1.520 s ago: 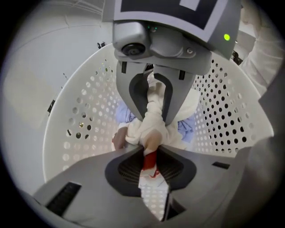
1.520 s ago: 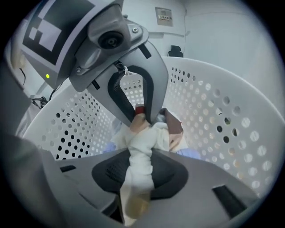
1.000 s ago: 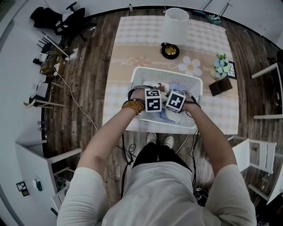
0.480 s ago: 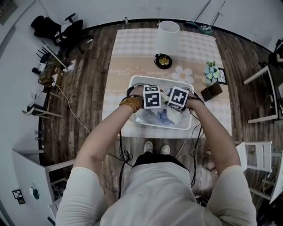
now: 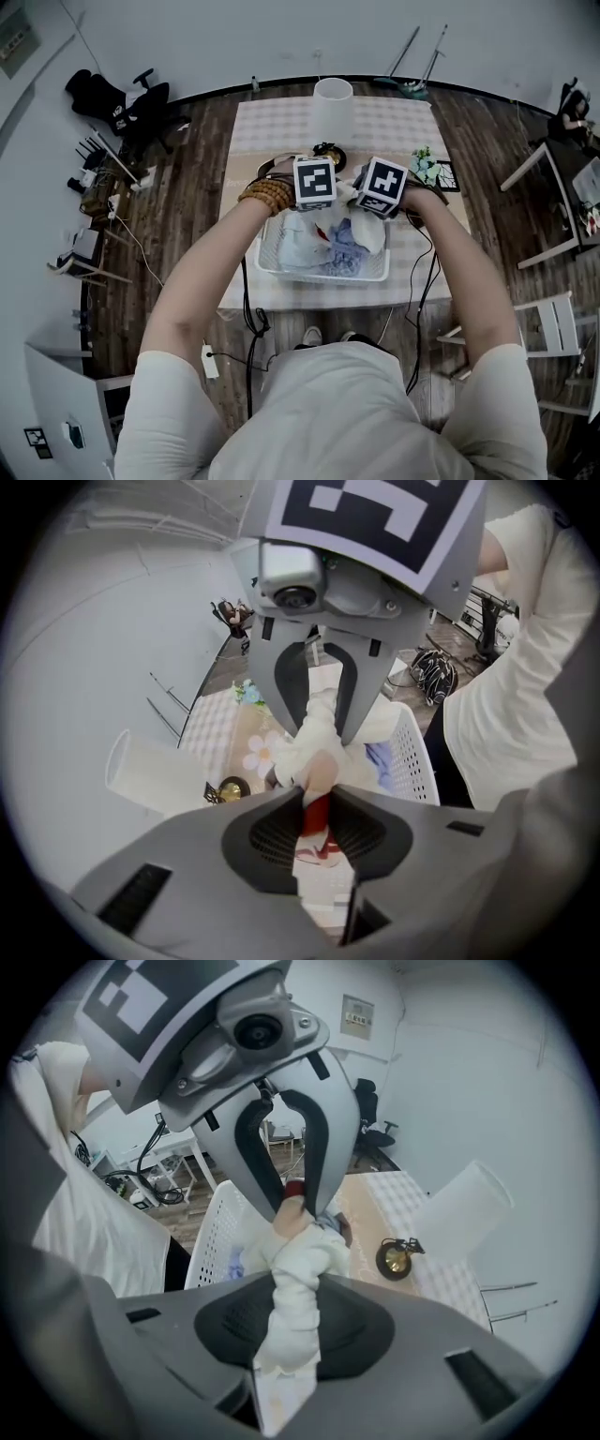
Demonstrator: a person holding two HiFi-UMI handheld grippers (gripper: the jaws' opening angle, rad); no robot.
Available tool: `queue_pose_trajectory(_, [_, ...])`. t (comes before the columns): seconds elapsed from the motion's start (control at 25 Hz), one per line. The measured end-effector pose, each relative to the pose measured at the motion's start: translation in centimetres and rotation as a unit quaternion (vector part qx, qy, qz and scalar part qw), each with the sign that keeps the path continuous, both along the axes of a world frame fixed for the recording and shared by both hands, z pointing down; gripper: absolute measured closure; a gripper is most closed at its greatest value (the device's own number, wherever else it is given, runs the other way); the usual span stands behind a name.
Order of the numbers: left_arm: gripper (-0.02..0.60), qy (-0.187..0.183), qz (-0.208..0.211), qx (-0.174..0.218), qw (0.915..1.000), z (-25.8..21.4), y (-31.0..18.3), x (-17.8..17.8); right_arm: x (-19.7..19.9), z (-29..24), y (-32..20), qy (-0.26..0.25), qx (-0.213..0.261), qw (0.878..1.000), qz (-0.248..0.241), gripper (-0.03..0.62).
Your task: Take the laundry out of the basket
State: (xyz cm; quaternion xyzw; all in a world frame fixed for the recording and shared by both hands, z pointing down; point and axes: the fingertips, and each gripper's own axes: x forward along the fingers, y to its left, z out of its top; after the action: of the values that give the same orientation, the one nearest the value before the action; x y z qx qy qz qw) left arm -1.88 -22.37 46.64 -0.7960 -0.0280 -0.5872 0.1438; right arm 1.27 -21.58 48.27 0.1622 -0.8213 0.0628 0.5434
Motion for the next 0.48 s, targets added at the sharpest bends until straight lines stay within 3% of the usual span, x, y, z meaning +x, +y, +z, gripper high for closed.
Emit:
queue_pose_trajectory(0.2, [0.462, 0.026, 0.012, 0.013, 0.9995, -5.2, -1.2, 2.1, 1.5, -5.6, -1.3, -0.004, 0.035, 0.999, 0.010, 0.464])
queue_pose_trajectory(0.48, [0.463, 0.043, 0.048, 0.016, 0.9978, -7.1, 0.0, 6.4, 5.7, -7.2, 0.1, 0.000, 0.039, 0.999, 0.037, 0.465])
